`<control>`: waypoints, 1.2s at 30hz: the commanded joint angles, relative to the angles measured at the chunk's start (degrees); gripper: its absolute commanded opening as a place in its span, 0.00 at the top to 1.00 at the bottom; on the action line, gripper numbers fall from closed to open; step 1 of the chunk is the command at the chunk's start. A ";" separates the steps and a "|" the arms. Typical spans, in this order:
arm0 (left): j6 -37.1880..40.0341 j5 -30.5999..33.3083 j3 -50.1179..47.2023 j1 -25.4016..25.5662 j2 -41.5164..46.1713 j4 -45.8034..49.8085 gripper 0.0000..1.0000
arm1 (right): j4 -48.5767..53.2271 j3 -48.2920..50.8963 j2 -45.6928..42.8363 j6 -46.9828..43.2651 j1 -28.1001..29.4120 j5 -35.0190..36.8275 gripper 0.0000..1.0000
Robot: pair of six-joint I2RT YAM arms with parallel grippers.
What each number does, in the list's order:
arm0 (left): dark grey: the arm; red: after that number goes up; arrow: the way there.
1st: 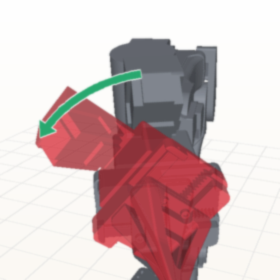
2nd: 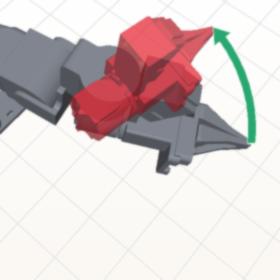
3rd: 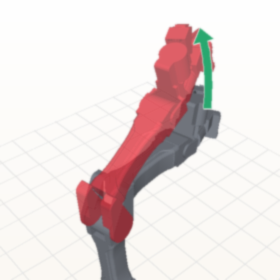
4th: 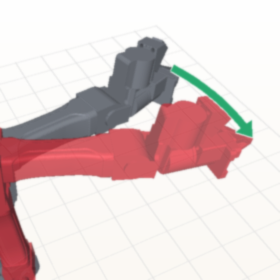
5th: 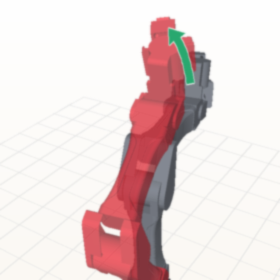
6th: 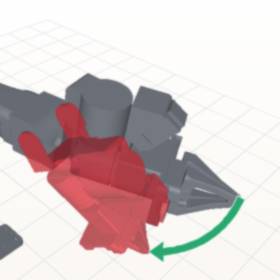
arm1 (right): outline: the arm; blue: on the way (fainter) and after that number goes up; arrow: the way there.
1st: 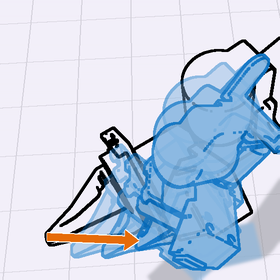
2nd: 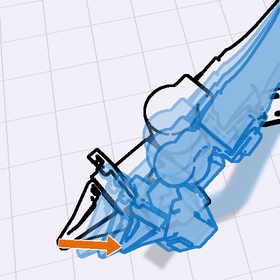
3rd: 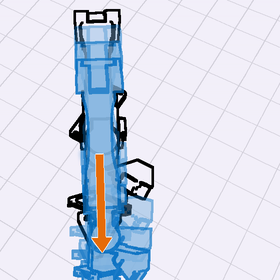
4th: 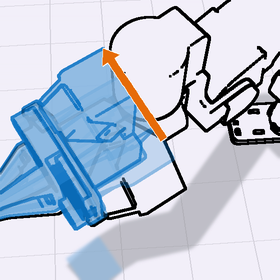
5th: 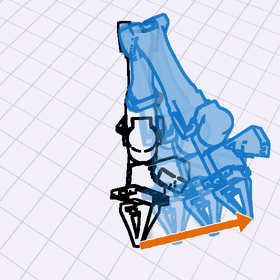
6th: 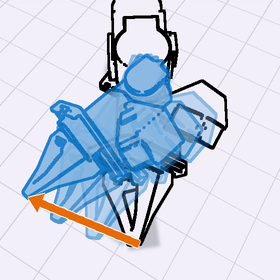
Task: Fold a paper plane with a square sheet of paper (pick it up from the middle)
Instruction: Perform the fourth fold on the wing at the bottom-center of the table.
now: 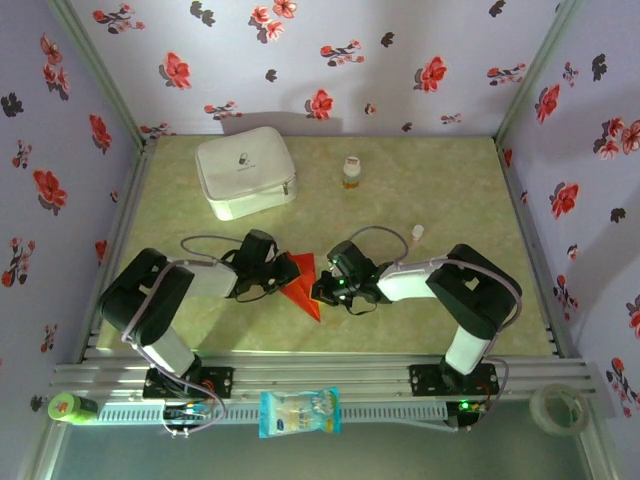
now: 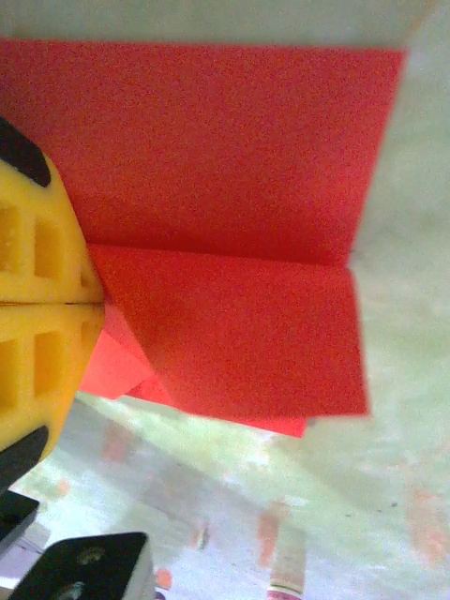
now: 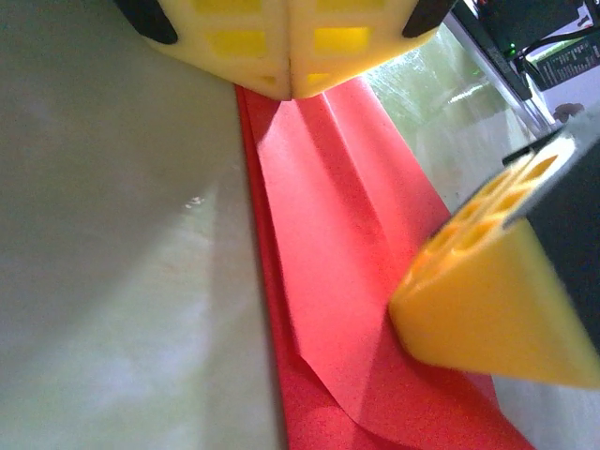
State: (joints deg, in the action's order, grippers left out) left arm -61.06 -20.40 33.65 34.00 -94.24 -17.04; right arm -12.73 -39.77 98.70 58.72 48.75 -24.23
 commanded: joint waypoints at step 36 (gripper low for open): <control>10.48 4.19 11.85 -9.12 -0.51 15.84 0.89 | 16.90 1.31 1.06 -11.59 -0.61 -0.56 1.00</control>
State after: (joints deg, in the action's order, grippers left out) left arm -51.92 -17.12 44.93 25.21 -97.82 -3.70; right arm -9.02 -40.32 98.24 50.30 48.53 -25.87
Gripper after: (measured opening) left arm 0.106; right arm 0.046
